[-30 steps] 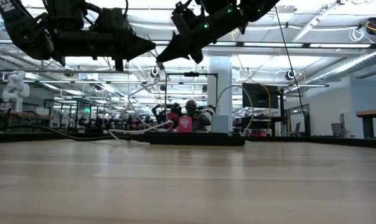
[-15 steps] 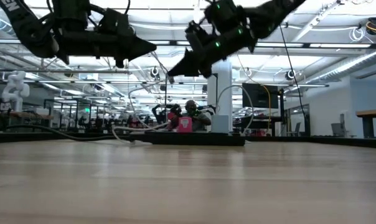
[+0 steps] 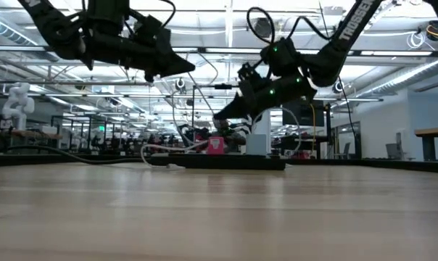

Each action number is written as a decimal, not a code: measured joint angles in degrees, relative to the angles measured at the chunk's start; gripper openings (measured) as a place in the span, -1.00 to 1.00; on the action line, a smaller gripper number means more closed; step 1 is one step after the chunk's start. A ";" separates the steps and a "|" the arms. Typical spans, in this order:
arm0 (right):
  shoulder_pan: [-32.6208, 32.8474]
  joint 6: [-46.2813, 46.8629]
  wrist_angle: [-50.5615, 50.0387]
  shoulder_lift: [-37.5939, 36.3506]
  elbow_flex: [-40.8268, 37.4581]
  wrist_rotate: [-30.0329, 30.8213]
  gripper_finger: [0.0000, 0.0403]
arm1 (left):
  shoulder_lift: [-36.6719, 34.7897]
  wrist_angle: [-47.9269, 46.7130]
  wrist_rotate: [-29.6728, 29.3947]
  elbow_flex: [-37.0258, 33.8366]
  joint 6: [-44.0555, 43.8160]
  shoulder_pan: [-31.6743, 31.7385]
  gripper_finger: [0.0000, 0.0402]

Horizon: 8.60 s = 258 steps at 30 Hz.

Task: Insert USB
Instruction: Insert the white USB cable into the pink charger adapter

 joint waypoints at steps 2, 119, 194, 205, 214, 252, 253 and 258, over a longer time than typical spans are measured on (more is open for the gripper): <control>-0.20 -0.03 1.32 1.40 -0.09 0.25 -1.00 | 2.00 0.39 -1.27 0.91 0.89 -0.48 -0.90; 4.82 -12.76 -13.48 -0.32 8.65 12.06 -1.00 | 6.29 -2.83 -3.89 5.60 5.44 -4.02 -0.90; -3.45 -10.58 3.98 6.70 5.11 -9.82 -1.00 | 6.27 -8.30 -5.10 8.12 6.94 -5.20 -0.90; -3.54 -12.01 0.40 6.02 5.15 -10.35 -1.00 | 6.27 -8.71 -5.12 8.12 6.94 -5.22 -0.90; -4.45 -11.95 -0.96 4.89 5.04 -10.73 -1.00 | 6.27 -9.16 -5.14 8.12 6.93 -5.20 -0.90; -2.50 -8.01 -0.88 6.32 5.46 -8.97 -1.00 | 6.18 -8.95 -5.14 8.14 6.87 -5.24 -0.90; -2.52 -8.01 -0.98 6.50 5.46 -8.99 -1.00 | 6.18 -8.98 -5.14 8.14 6.88 -5.24 -0.90; -2.69 -8.00 -1.81 6.79 5.49 -6.13 -1.00 | 6.18 -9.55 -5.16 8.14 6.88 -5.24 -0.90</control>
